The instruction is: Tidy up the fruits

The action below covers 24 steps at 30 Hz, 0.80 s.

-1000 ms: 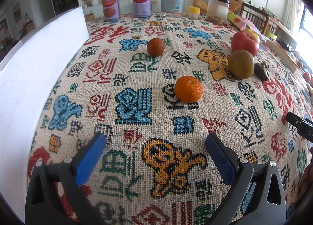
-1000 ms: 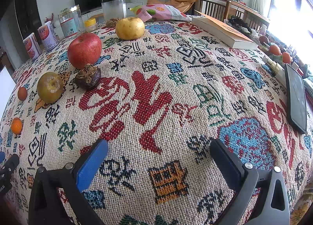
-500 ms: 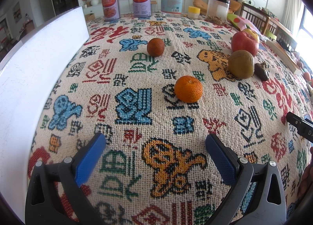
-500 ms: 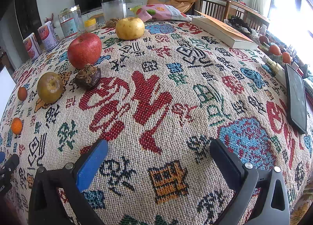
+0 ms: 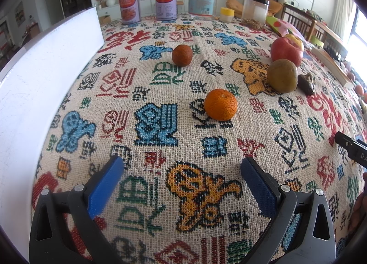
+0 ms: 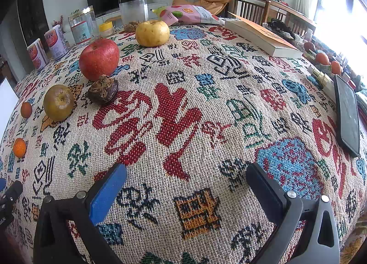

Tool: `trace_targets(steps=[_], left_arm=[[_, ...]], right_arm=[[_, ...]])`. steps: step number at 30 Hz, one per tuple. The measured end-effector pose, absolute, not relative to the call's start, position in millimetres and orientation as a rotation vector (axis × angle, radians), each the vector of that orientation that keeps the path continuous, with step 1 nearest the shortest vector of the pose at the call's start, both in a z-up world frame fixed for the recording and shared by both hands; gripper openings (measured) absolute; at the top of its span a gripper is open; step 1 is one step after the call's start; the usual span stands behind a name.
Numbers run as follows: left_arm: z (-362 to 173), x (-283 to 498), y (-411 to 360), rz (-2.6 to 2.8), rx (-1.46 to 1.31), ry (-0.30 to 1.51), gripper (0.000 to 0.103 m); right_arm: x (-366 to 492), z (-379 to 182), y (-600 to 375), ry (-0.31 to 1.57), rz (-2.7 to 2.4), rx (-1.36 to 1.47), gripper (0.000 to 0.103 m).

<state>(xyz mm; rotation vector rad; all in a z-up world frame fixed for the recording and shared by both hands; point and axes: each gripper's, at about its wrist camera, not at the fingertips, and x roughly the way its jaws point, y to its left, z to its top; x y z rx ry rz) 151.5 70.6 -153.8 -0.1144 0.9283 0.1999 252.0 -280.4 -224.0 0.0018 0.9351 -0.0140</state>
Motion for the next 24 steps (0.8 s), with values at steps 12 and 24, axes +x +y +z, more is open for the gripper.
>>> trace_targets(steps=[12,24], left_arm=[[-141,177,66,0.062,-0.105,0.917,0.099],[-141,193,57,-0.010,-0.054,0.844,0.029]], right_arm=[[252,-224,-280,0.935,-0.014,0.002,0.103],[252,-224,-280,0.935,-0.013,0.003,0.103]])
